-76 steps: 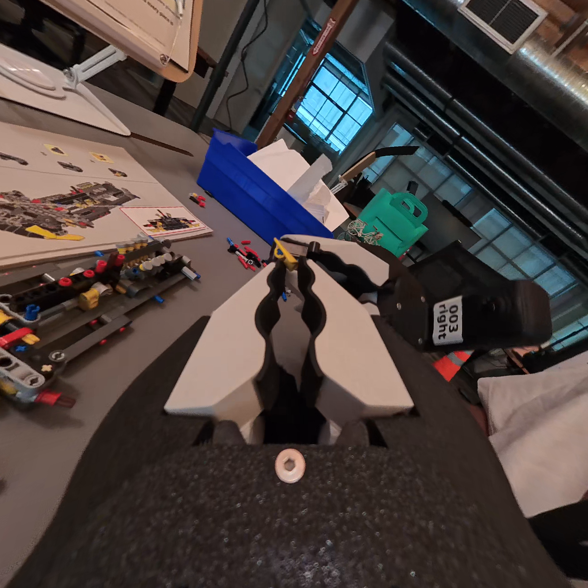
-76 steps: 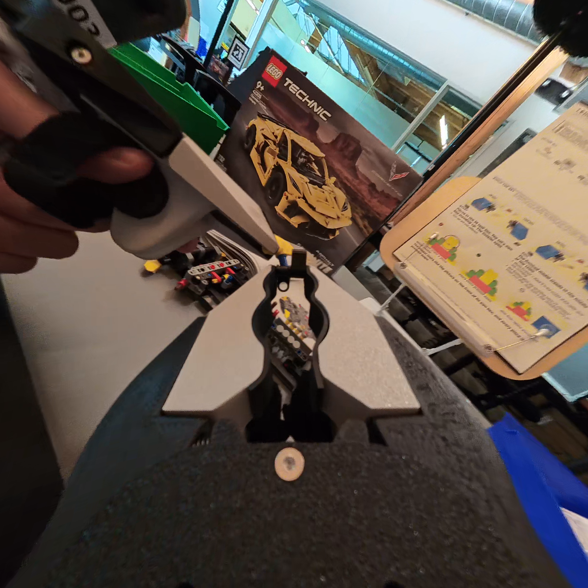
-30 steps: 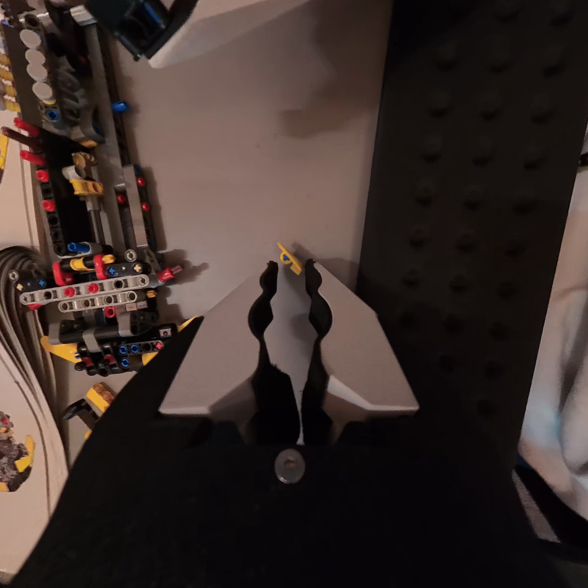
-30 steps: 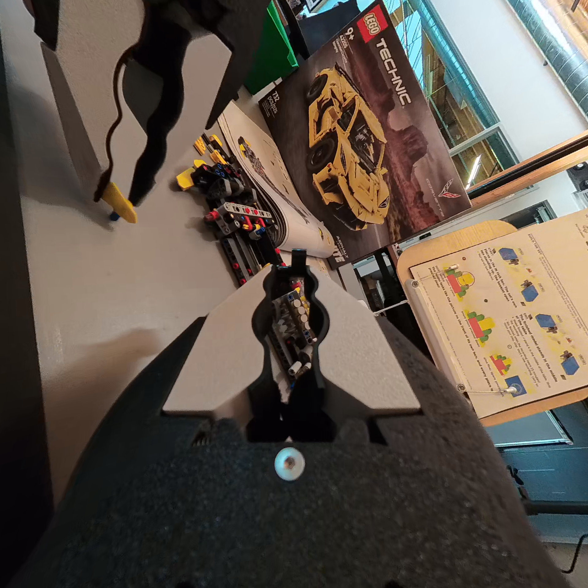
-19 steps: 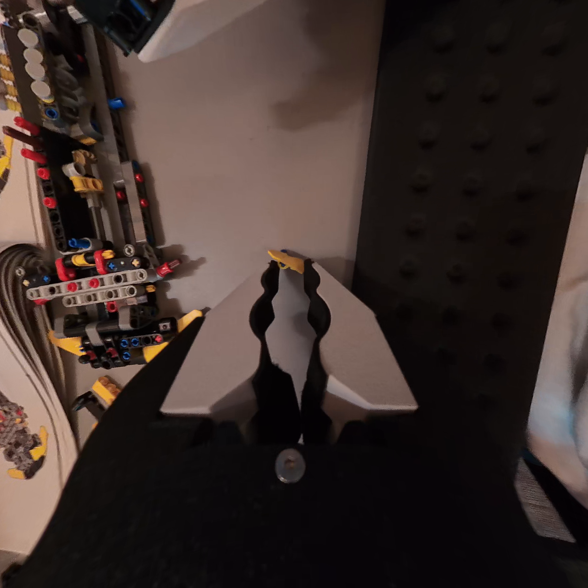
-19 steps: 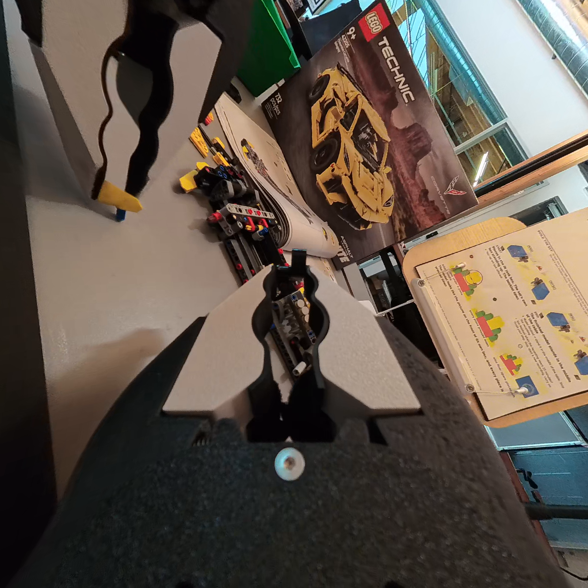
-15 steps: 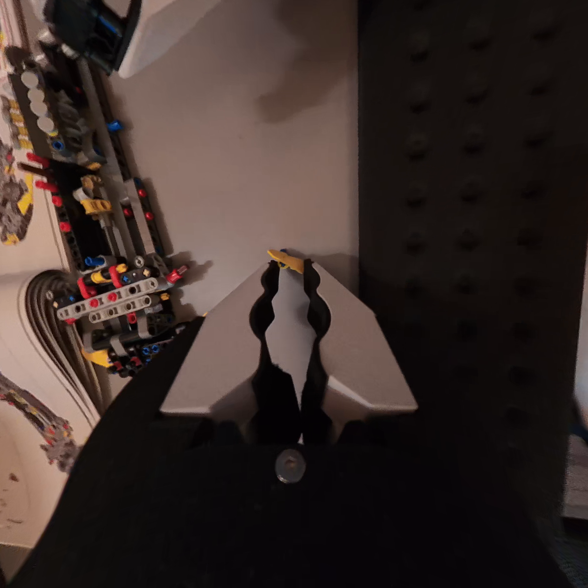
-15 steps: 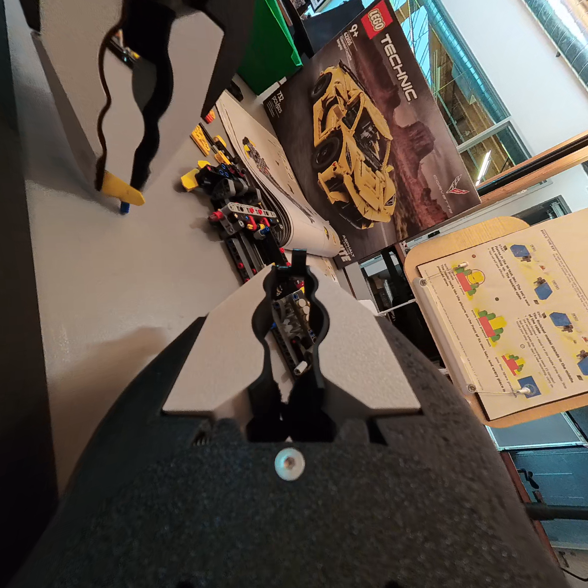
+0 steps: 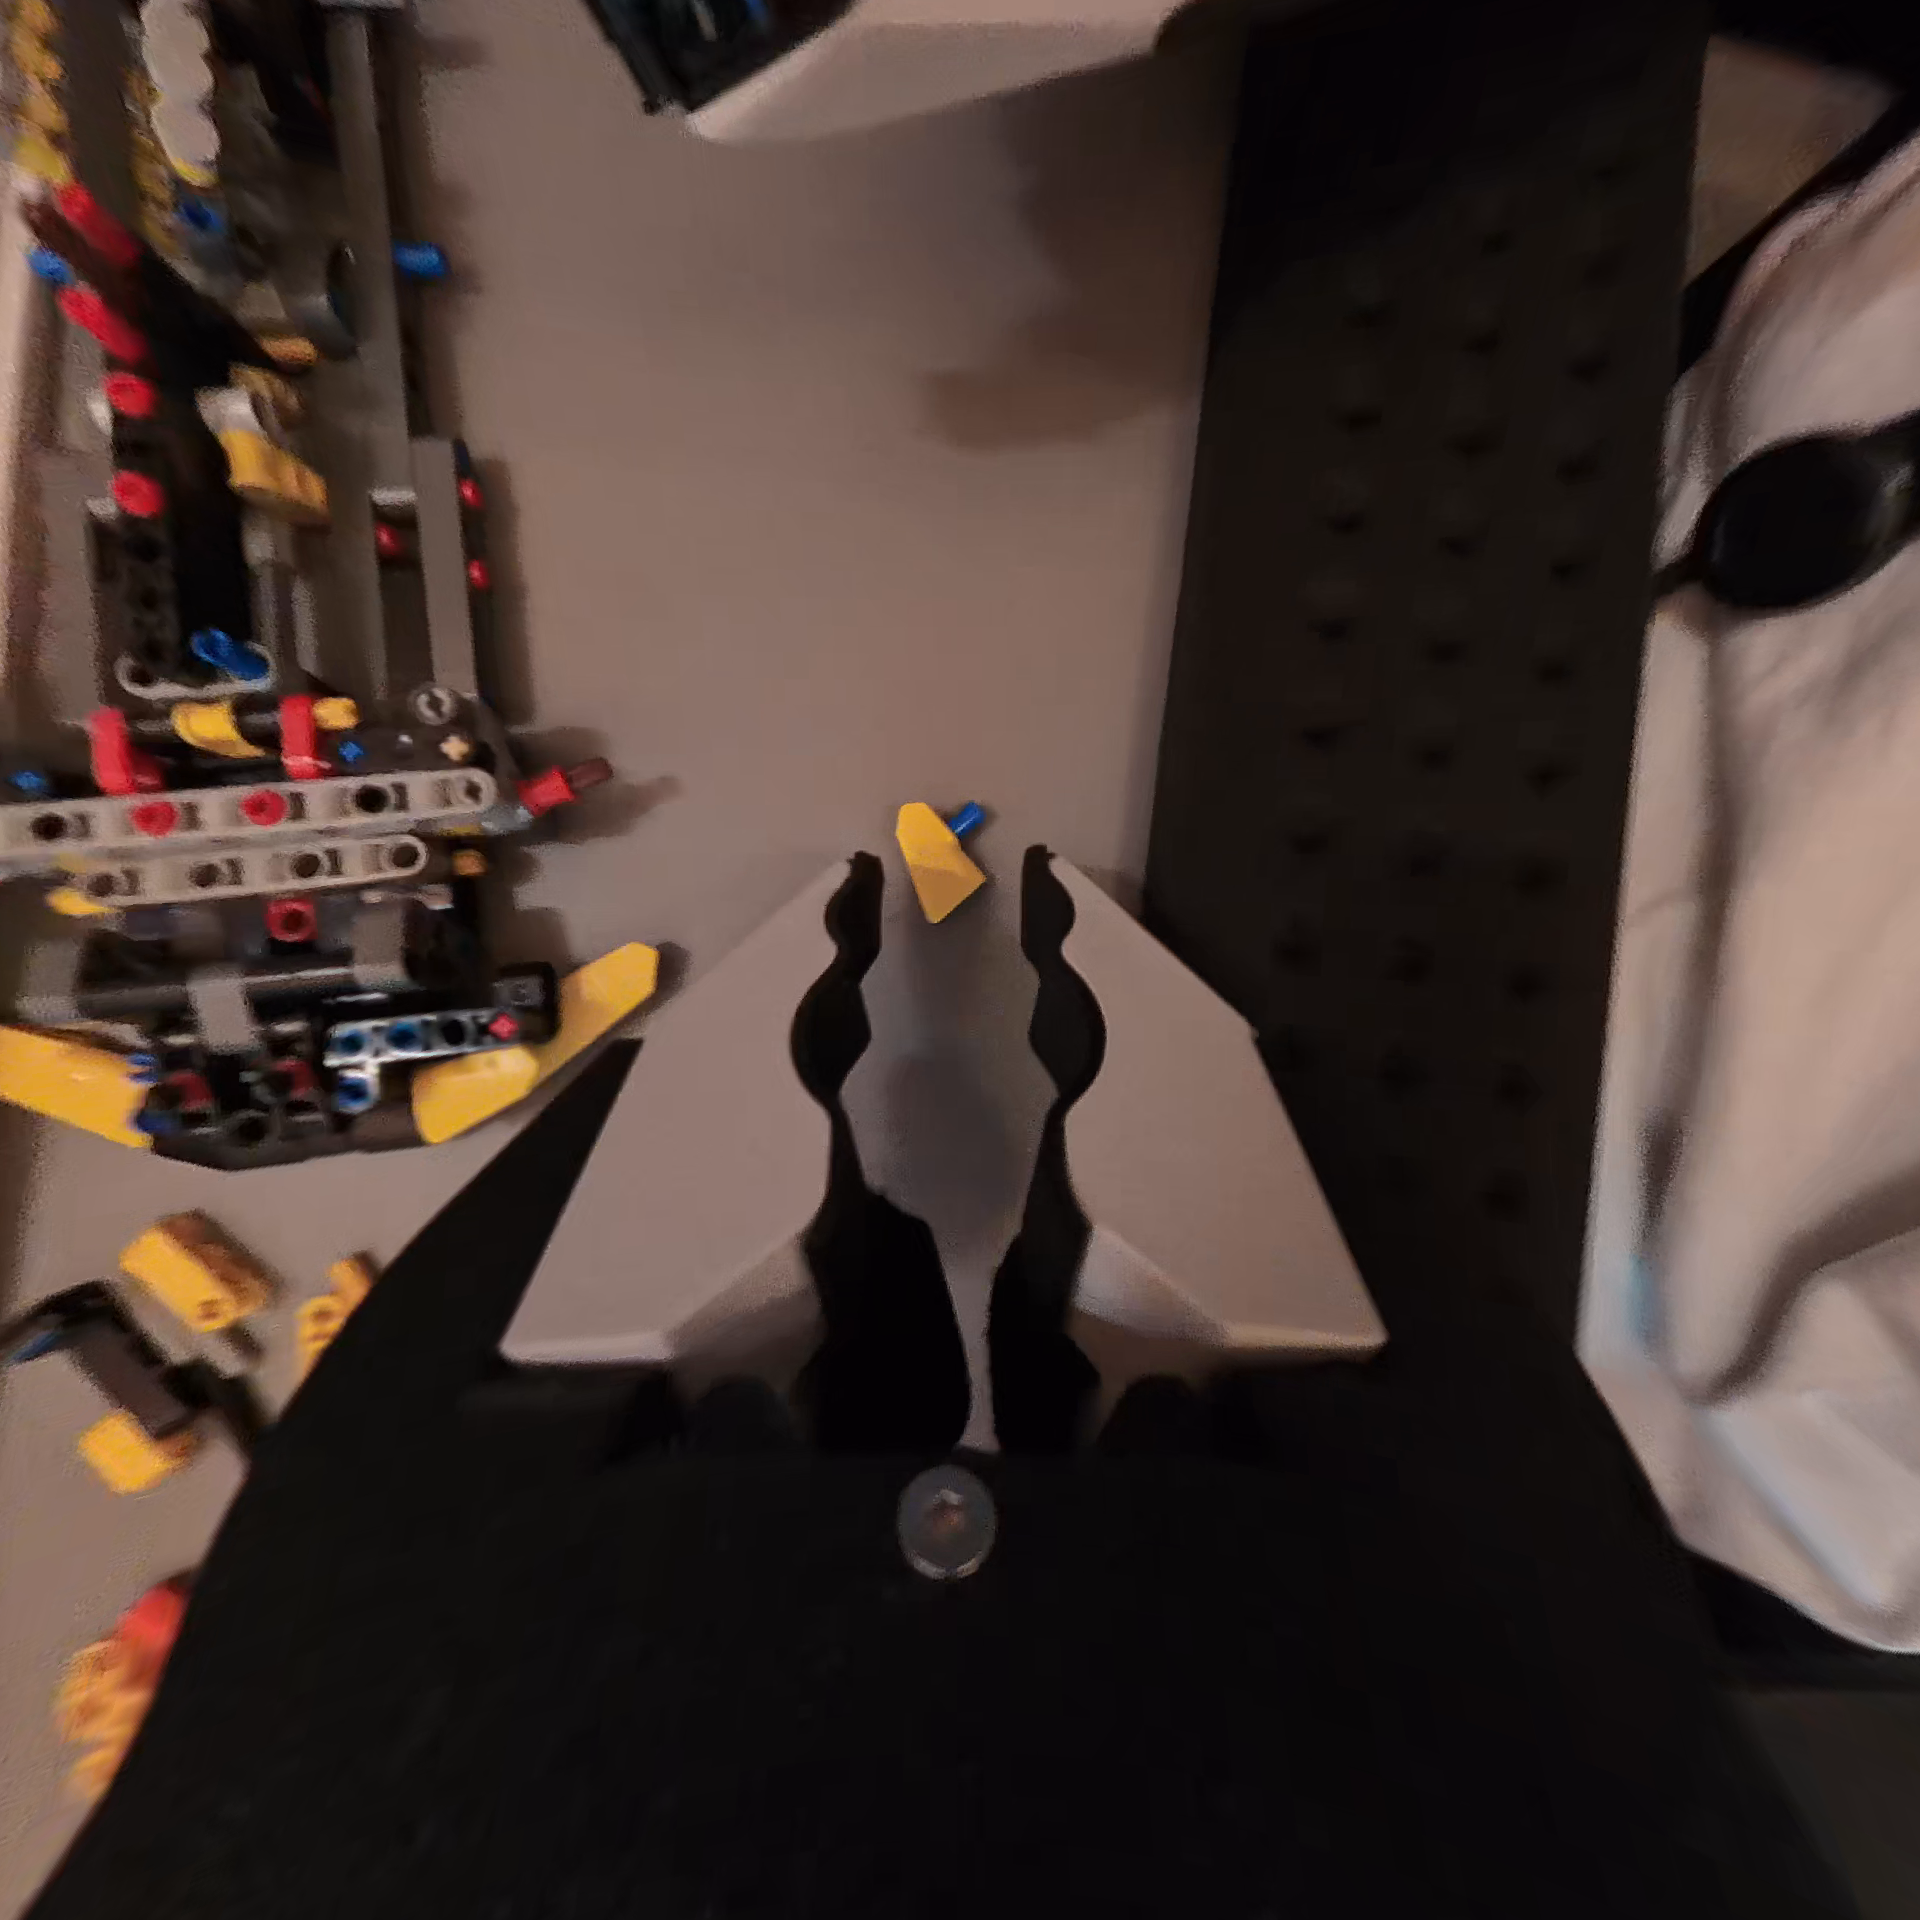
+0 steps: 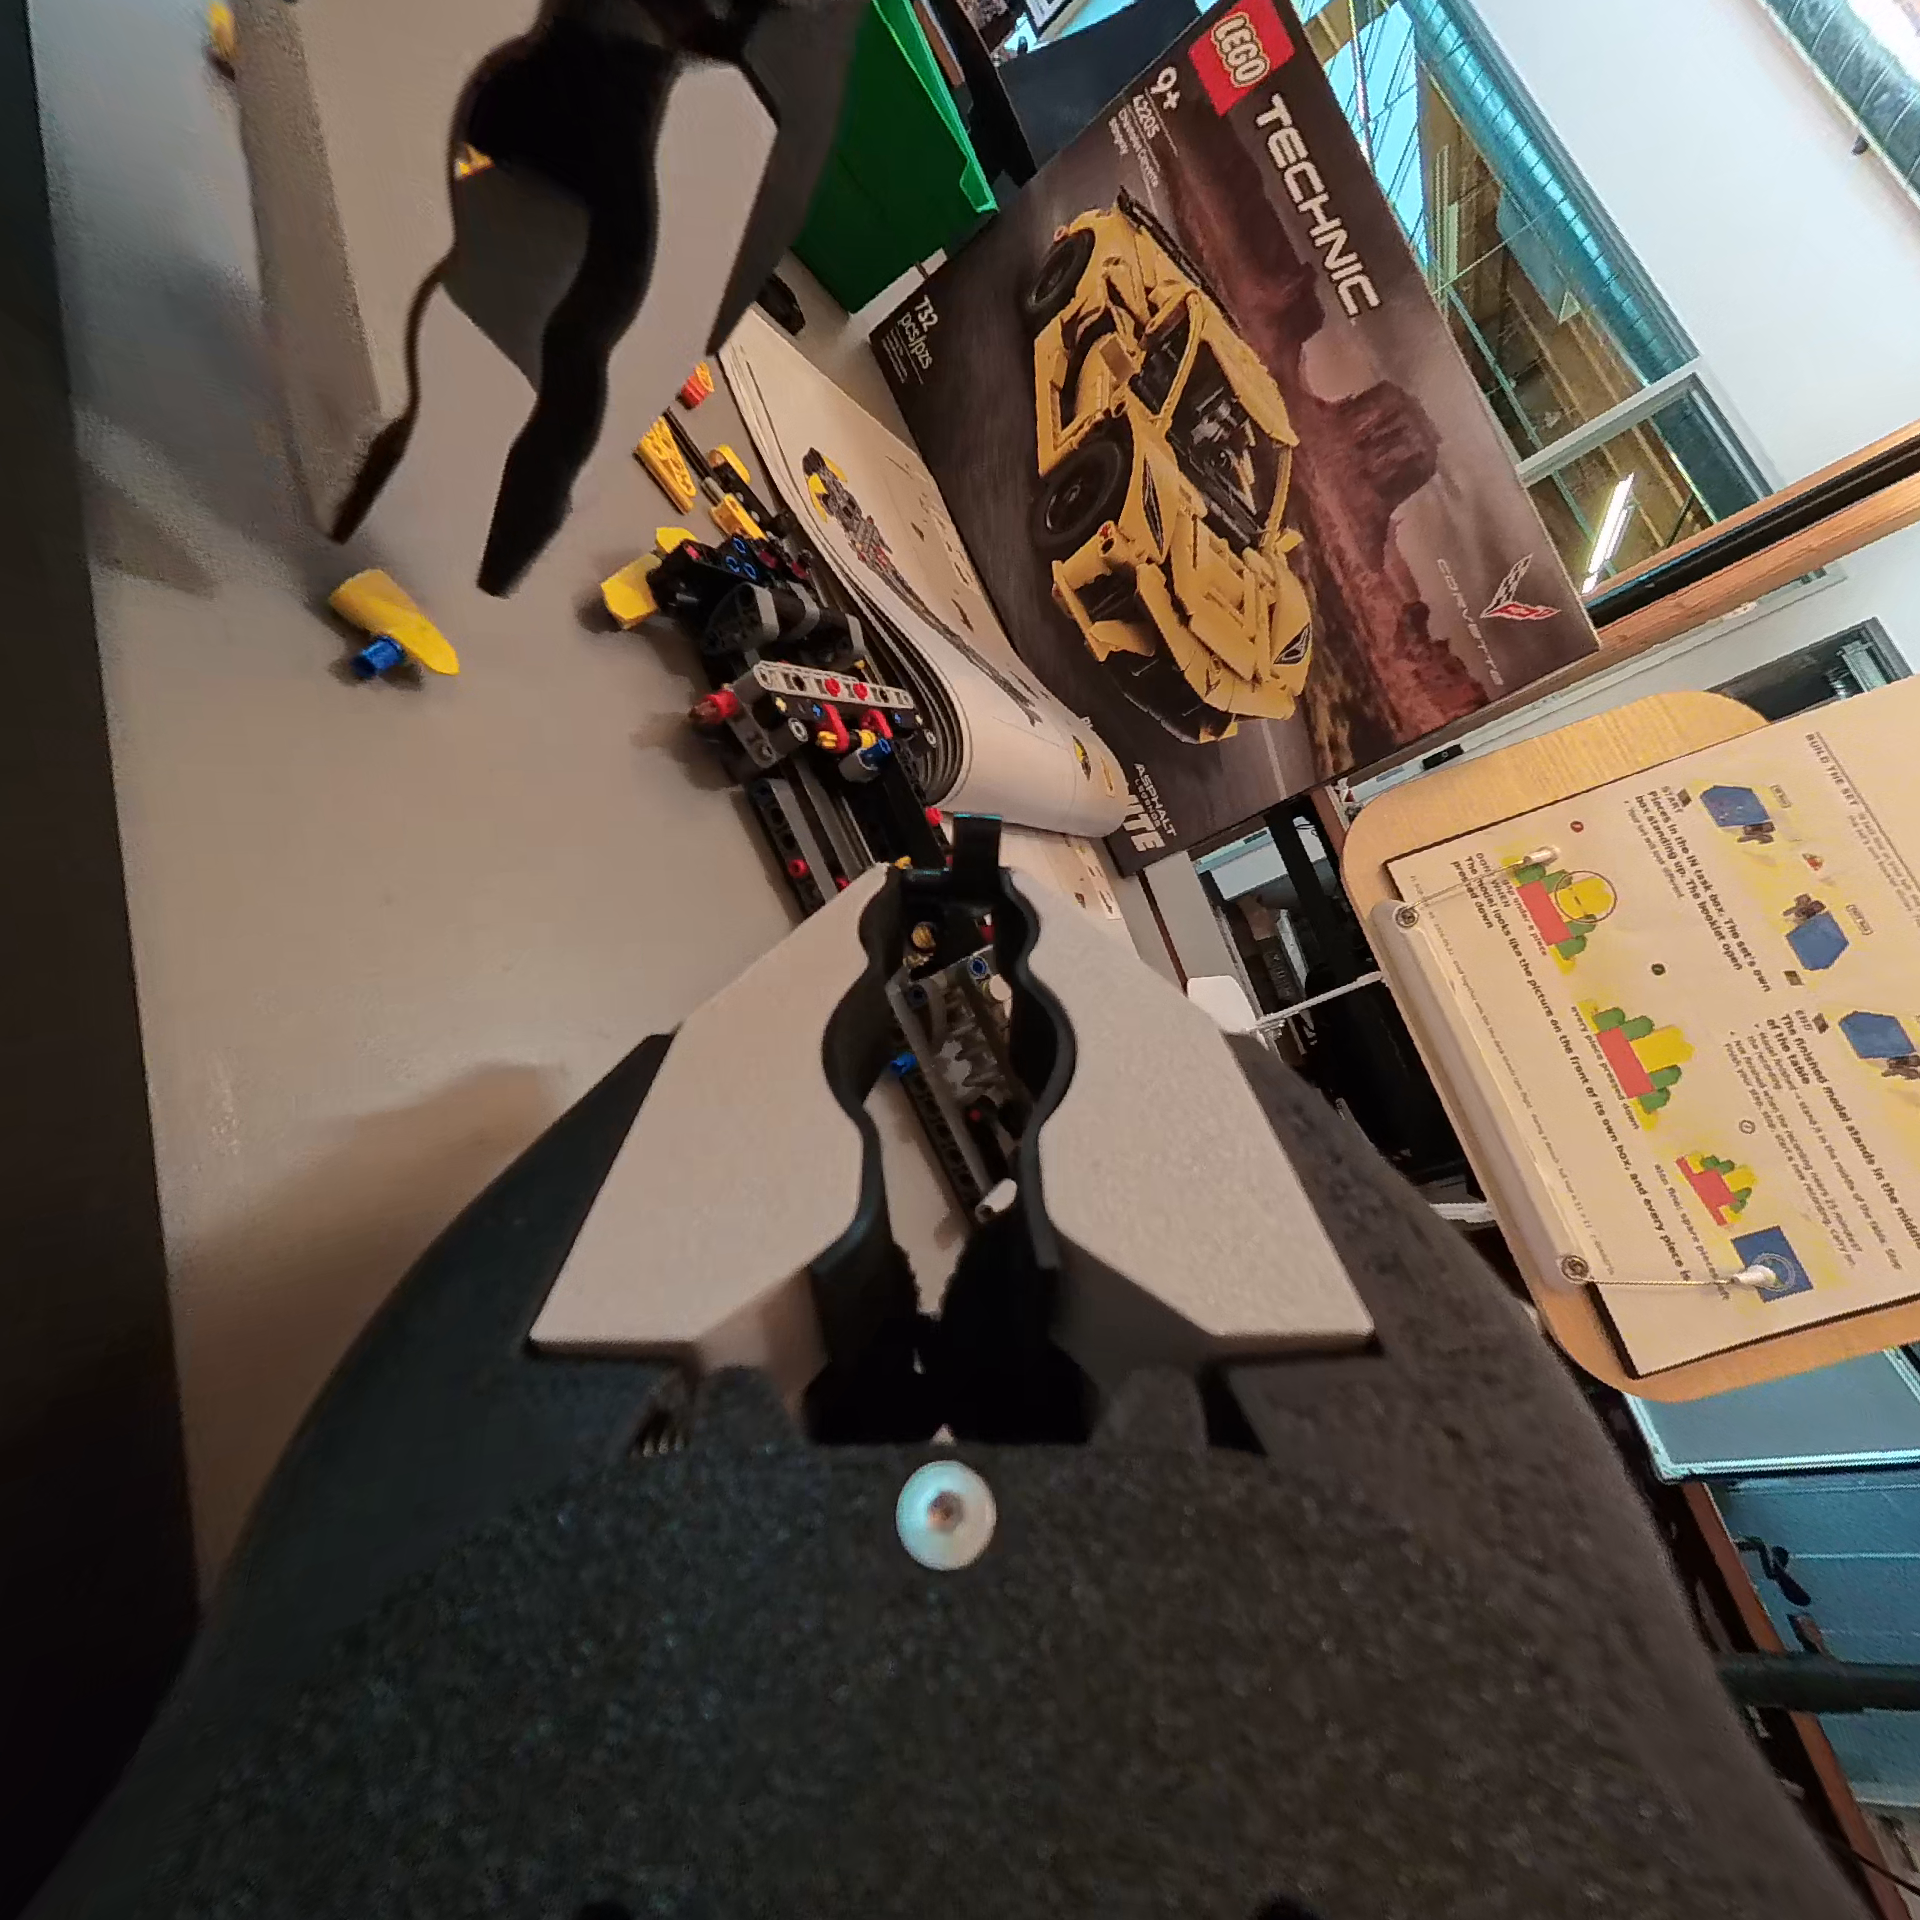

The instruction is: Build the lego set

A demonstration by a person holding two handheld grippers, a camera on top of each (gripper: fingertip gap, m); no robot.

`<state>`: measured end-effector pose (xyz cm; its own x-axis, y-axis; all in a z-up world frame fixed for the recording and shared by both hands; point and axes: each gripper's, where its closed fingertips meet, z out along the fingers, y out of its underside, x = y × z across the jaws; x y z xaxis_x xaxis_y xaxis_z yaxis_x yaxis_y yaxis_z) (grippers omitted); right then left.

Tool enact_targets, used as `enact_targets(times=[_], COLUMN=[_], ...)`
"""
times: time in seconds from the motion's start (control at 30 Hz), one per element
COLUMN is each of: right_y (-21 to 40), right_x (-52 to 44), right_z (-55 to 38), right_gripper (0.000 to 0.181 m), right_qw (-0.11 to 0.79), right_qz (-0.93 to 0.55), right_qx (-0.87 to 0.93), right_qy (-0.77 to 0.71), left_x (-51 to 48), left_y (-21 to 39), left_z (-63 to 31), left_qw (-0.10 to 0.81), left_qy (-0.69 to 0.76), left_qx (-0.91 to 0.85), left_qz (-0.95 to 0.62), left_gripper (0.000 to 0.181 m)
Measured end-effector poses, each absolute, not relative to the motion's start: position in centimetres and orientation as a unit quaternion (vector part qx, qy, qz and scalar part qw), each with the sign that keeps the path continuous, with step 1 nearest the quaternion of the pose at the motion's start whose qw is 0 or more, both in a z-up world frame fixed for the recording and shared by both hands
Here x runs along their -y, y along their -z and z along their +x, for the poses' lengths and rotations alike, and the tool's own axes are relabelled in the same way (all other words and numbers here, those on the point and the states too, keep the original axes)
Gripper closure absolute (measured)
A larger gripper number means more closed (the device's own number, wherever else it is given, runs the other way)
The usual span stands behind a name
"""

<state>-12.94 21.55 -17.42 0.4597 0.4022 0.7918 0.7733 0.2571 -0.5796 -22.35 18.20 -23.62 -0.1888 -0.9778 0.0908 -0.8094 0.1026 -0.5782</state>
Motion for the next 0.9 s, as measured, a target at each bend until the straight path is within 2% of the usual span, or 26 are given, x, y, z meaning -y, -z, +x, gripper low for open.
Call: enact_targets(times=[0.2,0.33,0.4,0.57,0.63,0.77,0.9], right_y=[17.4,17.4,17.4,17.6,17.7,17.9,18.1], right_x=[-21.5,-21.6,-21.6,-21.6,-21.6,-21.5,-21.4], right_z=[-12.9,-12.9,-12.9,-13.0,-13.0,-13.0,-13.4], right_gripper=[0.166,0.166,0.166,0.166,0.166,0.166,0.166], right_qw=[0.619,0.618,0.617,0.615,0.613,0.608,0.602], right_qz=[-0.592,-0.593,-0.594,-0.595,-0.596,-0.602,-0.625], right_qx=[0.496,0.495,0.496,0.498,0.5,0.5,0.487], right_qy=[0.147,0.145,0.144,0.142,0.14,0.131,0.102], left_x=[-18.5,-18.7,-18.2,-17.0,-17.0,-18.0,-19.8], left_y=[24.7,24.9,25.0,25.2,25.0,22.0,18.9], left_z=[-22.1,-21.9,-22.0,-22.0,-21.7,-19.0,-16.7], left_qw=[0.092,0.068,0.066,0.099,0.131,0.287,0.36], left_qy=[0.288,0.293,0.284,0.23,0.21,0.236,0.27], left_qx=[-0.665,-0.653,-0.67,-0.731,-0.754,-0.755,-0.668], left_qz=[-0.682,-0.695,-0.682,-0.635,-0.608,-0.541,-0.593], left_gripper=[0.152,0.164,0.17,0.171,0.171,0.172,0.172])
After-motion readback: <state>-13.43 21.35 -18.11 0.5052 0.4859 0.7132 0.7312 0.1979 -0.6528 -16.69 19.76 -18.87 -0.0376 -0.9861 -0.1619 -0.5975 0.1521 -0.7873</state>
